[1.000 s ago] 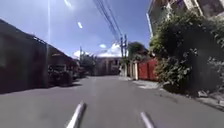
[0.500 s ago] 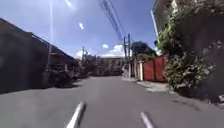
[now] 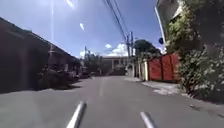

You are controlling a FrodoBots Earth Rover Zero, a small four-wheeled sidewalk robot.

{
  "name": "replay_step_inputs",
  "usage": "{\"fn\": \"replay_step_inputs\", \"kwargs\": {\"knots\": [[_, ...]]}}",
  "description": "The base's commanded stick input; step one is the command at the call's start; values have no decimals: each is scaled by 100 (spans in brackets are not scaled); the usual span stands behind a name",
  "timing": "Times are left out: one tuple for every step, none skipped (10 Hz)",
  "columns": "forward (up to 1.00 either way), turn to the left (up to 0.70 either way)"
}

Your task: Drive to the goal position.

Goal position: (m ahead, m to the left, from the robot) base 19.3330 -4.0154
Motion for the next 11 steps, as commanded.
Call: {"fn": "replay_step_inputs", "kwargs": {"knots": [[100, 1], [100, 13], [100, 6], [100, -28], [100, -40], [100, -40], [100, -40], [100, -40], [100, -40], [100, -17], [100, 2]]}}
